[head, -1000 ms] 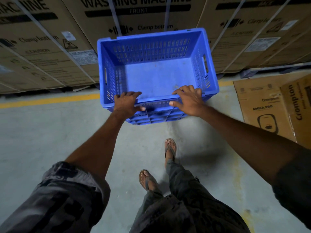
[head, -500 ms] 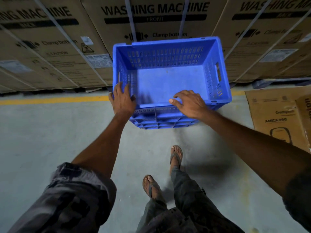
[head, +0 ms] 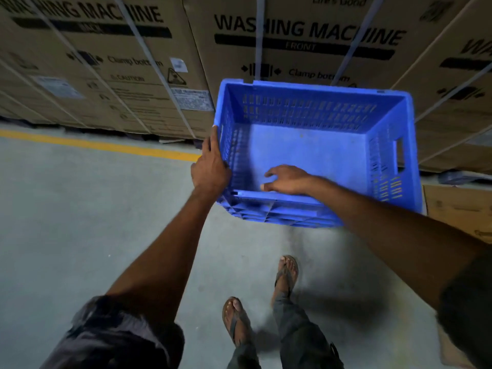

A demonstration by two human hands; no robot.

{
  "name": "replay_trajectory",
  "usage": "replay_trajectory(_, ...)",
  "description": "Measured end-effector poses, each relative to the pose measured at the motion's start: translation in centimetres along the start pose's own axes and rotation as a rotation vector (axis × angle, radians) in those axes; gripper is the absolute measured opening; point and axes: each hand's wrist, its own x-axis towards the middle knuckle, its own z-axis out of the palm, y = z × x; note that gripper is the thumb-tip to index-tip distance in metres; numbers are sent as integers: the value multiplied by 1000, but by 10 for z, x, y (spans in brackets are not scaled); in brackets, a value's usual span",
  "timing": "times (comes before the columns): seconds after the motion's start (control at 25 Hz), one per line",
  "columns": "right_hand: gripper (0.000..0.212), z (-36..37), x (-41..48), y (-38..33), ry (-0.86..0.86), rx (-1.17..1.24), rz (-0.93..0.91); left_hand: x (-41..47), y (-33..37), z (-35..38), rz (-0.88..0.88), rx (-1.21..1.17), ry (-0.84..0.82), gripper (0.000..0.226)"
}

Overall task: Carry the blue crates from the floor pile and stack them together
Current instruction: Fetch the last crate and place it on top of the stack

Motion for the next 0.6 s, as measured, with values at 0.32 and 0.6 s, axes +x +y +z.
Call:
replay_trajectory(0.32,125,42,86,35,10,-376,-17,21,4,3,120,208,31,71)
replay_trajectory(0.6,121,42,86,38,-22,-452,-7,21,4,-3,76,164,-7,41)
